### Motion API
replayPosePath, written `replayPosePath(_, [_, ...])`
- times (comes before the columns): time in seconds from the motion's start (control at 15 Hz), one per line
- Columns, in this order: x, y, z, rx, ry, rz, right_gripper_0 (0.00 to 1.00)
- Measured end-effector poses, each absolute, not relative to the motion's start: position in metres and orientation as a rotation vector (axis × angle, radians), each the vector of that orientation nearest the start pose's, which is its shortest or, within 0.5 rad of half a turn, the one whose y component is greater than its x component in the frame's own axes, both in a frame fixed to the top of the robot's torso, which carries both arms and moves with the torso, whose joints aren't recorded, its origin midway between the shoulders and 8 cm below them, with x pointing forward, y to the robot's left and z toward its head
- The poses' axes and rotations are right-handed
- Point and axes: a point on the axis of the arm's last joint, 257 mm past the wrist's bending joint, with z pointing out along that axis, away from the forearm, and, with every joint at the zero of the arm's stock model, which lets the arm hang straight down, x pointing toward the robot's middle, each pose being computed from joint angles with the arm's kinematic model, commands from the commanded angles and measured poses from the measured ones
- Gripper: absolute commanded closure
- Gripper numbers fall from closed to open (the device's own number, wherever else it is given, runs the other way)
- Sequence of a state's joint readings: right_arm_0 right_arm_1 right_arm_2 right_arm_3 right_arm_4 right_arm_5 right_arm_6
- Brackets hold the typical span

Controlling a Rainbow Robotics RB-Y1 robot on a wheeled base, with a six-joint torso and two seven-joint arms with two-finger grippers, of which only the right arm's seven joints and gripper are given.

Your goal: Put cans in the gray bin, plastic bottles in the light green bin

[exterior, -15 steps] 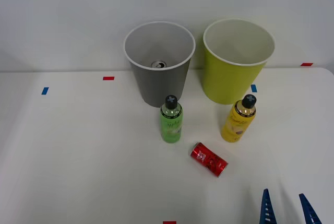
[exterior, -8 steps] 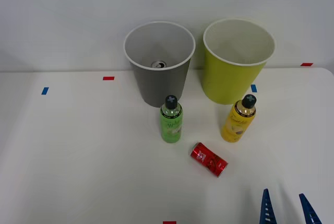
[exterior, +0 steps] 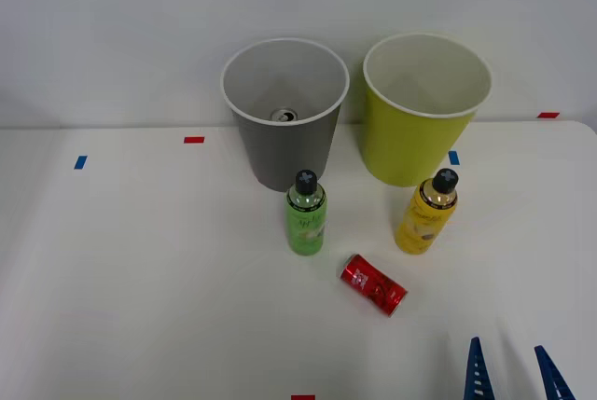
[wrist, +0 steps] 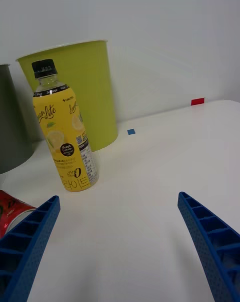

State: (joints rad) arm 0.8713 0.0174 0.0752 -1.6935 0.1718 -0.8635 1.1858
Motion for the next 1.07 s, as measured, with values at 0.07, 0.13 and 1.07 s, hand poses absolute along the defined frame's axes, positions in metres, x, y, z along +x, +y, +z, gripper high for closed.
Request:
replayPosePath(0.07, [0.2476, -0.2607, -0.2778, 0.204, 1.398, 0.095, 0.19])
replayPosePath(0.13, [0.2476, -0.2607, -0.2778, 0.204, 1.398, 0.095, 0.19])
replayPosePath(1.07, [0.2476, -0.2607, -0.2778, 0.204, 1.398, 0.095, 0.19])
